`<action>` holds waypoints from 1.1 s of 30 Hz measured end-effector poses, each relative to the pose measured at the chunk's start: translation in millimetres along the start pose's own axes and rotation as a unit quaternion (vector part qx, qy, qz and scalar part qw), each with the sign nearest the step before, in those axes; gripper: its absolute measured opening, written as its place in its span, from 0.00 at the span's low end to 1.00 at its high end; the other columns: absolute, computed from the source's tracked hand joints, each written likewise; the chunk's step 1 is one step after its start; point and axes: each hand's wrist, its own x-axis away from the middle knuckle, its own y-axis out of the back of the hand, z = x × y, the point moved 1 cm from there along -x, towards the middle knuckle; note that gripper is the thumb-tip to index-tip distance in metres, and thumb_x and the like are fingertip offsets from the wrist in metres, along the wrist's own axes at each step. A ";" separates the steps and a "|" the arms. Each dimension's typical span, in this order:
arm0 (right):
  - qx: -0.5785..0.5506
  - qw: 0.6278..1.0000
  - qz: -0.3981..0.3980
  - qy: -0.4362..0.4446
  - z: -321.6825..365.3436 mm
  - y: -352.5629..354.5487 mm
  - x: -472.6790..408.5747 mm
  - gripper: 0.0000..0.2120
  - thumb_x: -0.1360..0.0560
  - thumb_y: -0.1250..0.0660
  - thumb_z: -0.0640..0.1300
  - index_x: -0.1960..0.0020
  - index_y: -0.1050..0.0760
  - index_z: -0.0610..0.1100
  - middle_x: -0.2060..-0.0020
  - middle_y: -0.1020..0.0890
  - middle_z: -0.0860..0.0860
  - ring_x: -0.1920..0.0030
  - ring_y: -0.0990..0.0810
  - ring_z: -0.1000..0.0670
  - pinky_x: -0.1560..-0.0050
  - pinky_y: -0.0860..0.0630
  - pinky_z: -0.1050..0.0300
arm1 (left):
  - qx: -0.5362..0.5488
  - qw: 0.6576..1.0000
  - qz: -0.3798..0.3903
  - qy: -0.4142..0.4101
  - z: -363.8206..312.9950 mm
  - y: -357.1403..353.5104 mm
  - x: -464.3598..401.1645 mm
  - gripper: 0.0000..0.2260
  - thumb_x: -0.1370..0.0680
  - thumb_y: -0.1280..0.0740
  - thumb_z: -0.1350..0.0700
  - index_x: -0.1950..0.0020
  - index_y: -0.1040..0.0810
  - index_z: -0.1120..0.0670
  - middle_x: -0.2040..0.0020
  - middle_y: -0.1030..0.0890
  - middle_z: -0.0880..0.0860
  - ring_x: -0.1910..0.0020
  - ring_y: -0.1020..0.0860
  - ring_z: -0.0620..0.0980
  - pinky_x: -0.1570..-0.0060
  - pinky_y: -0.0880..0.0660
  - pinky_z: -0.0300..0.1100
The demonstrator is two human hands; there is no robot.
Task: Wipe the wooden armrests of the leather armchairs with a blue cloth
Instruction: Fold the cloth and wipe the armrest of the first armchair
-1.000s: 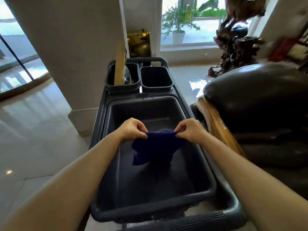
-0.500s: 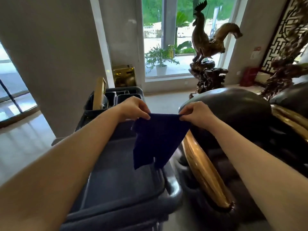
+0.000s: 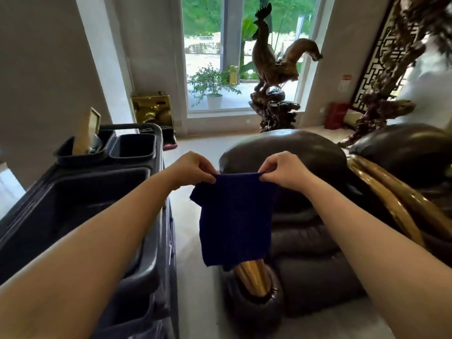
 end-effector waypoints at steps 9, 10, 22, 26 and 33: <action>-0.048 0.996 0.031 -0.075 -117.8 -53.6 -14.0 0.11 0.35 0.27 0.38 0.67 0.22 0.54 0.70 0.21 0.59 0.67 0.23 0.62 0.70 0.31 0.74 | -0.011 0.999 0.020 0.026 43.7 -98.7 -65.9 0.05 0.31 0.29 0.61 0.61 0.17 0.51 0.62 0.17 0.50 0.60 0.19 0.47 0.58 0.23 0.37; -0.052 0.994 0.039 -0.085 -131.0 -66.5 -15.4 0.11 0.35 0.28 0.38 0.67 0.22 0.54 0.70 0.20 0.58 0.67 0.23 0.61 0.70 0.31 0.73 | -0.016 0.999 0.028 0.029 54.1 -111.4 -72.5 0.05 0.30 0.30 0.60 0.60 0.18 0.50 0.63 0.18 0.48 0.61 0.19 0.45 0.60 0.23 0.35; -0.098 0.975 0.135 -0.150 -260.1 -170.7 -23.6 0.07 0.31 0.29 0.39 0.61 0.22 0.51 0.65 0.20 0.57 0.63 0.22 0.60 0.68 0.31 0.71 | -0.008 0.988 0.061 0.141 139.4 -228.2 -140.2 0.05 0.29 0.30 0.59 0.59 0.17 0.48 0.63 0.20 0.44 0.62 0.21 0.42 0.65 0.25 0.33; -0.110 0.967 0.182 -0.138 -291.3 -178.5 -37.0 0.09 0.30 0.29 0.40 0.62 0.23 0.53 0.65 0.20 0.56 0.63 0.20 0.59 0.70 0.28 0.70 | 0.010 0.982 0.036 0.183 143.0 -251.0 -152.3 0.10 0.30 0.29 0.58 0.65 0.21 0.43 0.63 0.19 0.44 0.62 0.20 0.42 0.66 0.23 0.33; -0.115 0.963 0.217 -0.115 -324.3 -181.3 -72.3 0.12 0.31 0.29 0.42 0.64 0.26 0.58 0.65 0.20 0.57 0.63 0.21 0.60 0.70 0.29 0.70 | 0.020 0.977 0.007 0.214 140.6 -269.1 -176.6 0.11 0.30 0.30 0.60 0.65 0.21 0.43 0.65 0.20 0.43 0.64 0.21 0.40 0.70 0.27 0.29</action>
